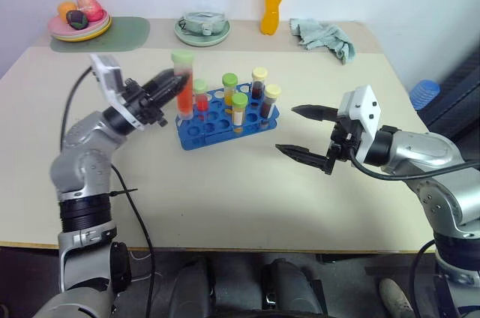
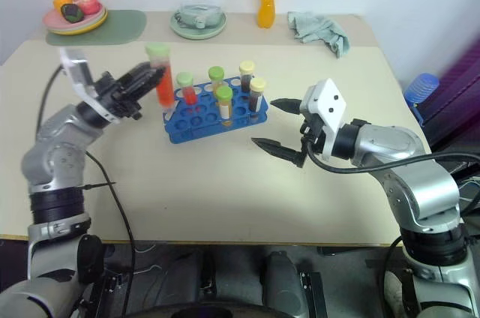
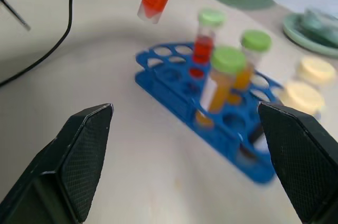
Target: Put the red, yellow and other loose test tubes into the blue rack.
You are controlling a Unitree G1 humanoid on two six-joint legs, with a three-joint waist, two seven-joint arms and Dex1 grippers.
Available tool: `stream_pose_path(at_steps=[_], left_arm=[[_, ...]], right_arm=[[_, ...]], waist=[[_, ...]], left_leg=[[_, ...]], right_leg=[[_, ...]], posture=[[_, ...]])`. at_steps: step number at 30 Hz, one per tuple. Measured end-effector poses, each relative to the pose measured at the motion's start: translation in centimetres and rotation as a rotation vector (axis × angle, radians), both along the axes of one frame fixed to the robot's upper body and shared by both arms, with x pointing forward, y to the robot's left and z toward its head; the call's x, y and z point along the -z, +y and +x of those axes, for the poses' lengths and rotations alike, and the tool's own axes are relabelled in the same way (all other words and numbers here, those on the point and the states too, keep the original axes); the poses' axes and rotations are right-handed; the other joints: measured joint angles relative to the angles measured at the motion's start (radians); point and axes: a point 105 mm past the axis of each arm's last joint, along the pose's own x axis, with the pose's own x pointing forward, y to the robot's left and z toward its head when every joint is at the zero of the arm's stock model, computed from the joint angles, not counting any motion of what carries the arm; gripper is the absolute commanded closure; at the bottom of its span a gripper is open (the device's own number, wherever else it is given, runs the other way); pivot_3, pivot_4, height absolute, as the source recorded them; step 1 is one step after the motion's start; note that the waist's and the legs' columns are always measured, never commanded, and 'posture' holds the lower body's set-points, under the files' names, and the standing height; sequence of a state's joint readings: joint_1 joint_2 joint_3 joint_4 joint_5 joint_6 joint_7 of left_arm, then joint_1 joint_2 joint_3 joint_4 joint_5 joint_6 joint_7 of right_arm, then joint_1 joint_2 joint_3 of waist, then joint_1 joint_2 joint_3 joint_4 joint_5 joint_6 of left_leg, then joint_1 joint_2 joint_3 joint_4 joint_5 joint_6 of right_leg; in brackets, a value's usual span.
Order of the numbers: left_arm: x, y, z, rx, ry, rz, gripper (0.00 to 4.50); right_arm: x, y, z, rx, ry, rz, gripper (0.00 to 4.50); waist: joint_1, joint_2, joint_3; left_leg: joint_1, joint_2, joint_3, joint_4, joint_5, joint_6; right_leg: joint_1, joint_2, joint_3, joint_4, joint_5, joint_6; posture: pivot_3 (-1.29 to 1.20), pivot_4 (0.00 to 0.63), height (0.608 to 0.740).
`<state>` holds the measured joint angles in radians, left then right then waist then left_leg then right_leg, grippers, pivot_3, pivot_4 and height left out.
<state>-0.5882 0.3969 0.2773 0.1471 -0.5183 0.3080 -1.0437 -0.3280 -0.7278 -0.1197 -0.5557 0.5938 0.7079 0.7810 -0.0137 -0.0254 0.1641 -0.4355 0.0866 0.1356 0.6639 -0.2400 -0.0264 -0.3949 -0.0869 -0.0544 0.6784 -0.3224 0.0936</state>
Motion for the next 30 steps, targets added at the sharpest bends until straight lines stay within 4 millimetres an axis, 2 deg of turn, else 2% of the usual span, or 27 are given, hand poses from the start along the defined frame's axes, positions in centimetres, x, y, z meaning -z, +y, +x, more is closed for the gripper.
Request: stream_pose_path(at_steps=[3,7,15,30], left_arm=[[0.9,-0.6,0.2,0.050,-0.059,0.063,3.57],[1.8,-0.3,0.8,0.079,-0.071,0.084,3.57],[4.1,0.2,1.9,0.091,0.014,0.058,3.57],[4.6,-2.7,2.9,0.145,-0.012,0.046,3.57]], right_arm=[[0.0,-0.3,-0.7,0.035,-0.006,0.004,0.00],[0.1,-0.7,-1.2,0.085,-0.001,0.007,0.00],[0.4,-0.9,-1.9,0.136,-0.002,0.013,0.00],[1.4,-2.0,-3.3,0.199,0.037,0.022,0.00]], waist=[[0.002,0.000,0.000],[0.004,0.000,0.000],[0.004,0.000,0.000],[0.004,0.000,0.000]], left_leg=[[0.000,0.000,0.000,-0.001,0.000,0.000],[-0.001,0.000,-0.001,-0.001,0.000,0.000],[-0.003,0.000,-0.001,-0.001,-0.001,0.001],[-0.006,0.000,-0.002,0.000,-0.001,0.002]], right_leg=[[0.000,0.000,0.000,-0.001,0.000,0.000],[0.000,0.000,0.000,-0.002,0.000,0.000],[0.000,0.000,-0.001,-0.004,0.000,0.000],[-0.001,0.000,-0.002,-0.007,0.000,0.000]], posture=[[0.00,0.150,0.740],[0.00,0.150,0.740],[0.00,0.150,0.740],[0.00,0.150,0.740]])
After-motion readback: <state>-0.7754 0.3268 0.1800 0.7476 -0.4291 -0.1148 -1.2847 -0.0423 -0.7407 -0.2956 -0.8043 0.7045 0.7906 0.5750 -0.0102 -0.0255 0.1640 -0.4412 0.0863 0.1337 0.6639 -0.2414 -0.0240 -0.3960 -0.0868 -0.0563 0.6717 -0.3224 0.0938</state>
